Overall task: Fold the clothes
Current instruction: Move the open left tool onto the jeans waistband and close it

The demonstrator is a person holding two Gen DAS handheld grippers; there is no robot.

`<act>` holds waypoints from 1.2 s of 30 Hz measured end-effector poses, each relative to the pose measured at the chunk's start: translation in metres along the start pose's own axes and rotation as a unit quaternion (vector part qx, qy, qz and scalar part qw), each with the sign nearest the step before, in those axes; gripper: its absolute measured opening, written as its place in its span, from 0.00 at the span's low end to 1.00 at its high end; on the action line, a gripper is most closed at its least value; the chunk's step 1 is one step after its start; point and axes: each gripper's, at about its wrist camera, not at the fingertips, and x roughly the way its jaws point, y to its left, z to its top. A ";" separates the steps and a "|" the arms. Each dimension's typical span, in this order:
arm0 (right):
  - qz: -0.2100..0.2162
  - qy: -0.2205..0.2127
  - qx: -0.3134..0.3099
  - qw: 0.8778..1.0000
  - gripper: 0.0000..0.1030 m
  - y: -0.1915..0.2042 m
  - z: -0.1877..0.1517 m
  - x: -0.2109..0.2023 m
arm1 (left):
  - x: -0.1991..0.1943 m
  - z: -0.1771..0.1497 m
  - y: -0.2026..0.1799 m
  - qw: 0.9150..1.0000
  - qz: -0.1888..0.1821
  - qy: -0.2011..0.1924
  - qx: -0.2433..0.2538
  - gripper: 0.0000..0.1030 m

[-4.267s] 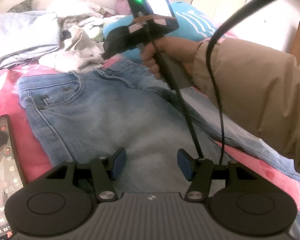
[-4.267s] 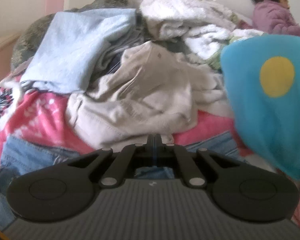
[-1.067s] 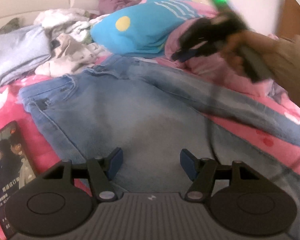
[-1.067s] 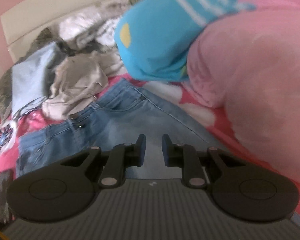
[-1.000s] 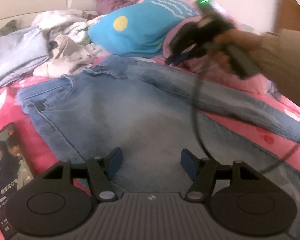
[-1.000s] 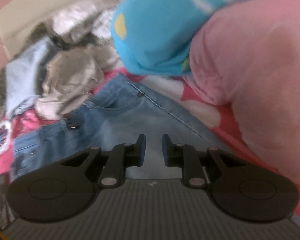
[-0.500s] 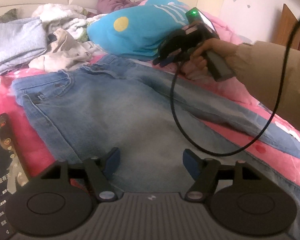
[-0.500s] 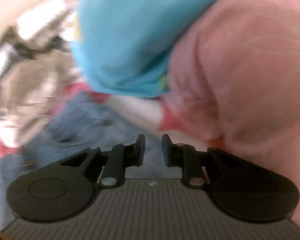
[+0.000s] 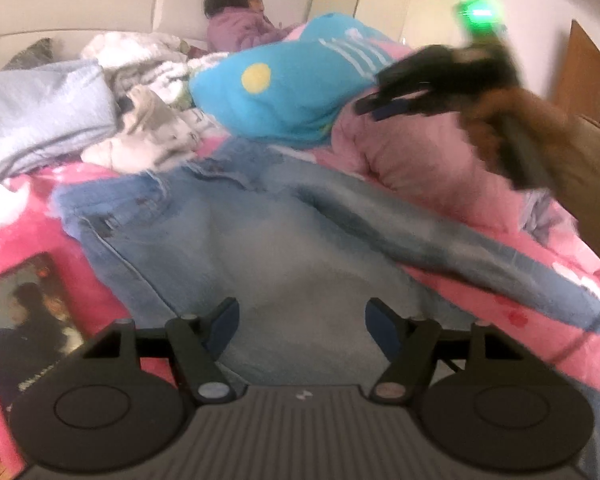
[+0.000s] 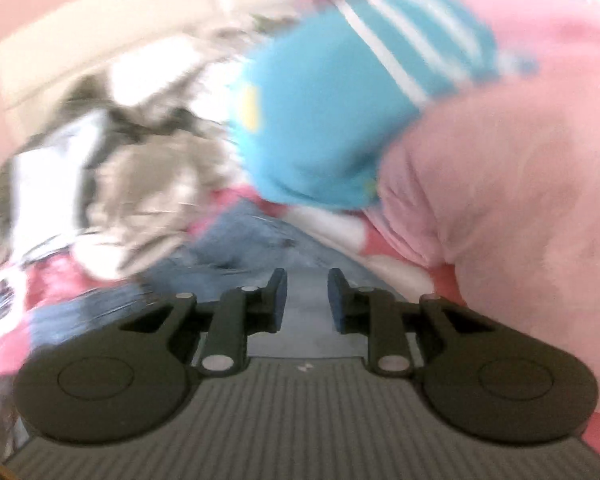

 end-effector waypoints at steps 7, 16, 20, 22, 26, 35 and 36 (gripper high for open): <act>0.090 -0.057 -0.006 0.994 0.29 0.045 -0.015 -0.132 | -0.049 0.034 0.047 0.999 0.019 -0.001 -0.049 0.69; 0.308 -0.045 0.087 0.946 0.44 0.106 -0.068 -0.207 | -0.089 0.105 0.126 0.995 0.065 0.037 -0.063 0.69; 0.278 -0.037 0.078 0.957 0.46 0.135 -0.104 -0.186 | -0.070 0.118 0.148 0.992 0.080 0.058 -0.082 0.69; 0.211 -0.022 0.038 0.977 0.46 0.152 -0.122 -0.171 | -0.056 0.122 0.157 0.990 0.074 0.075 -0.094 0.69; 0.135 -0.008 -0.088 0.987 0.46 0.185 -0.150 -0.148 | -0.023 0.127 0.167 0.986 0.081 0.099 -0.103 0.69; 0.103 0.017 -0.174 0.979 0.45 0.199 -0.179 -0.119 | 0.045 0.123 0.179 0.978 0.088 0.147 -0.122 0.64; 0.102 0.022 -0.172 0.980 0.45 0.198 -0.181 -0.115 | 0.050 0.122 0.179 0.977 0.088 0.150 -0.122 0.63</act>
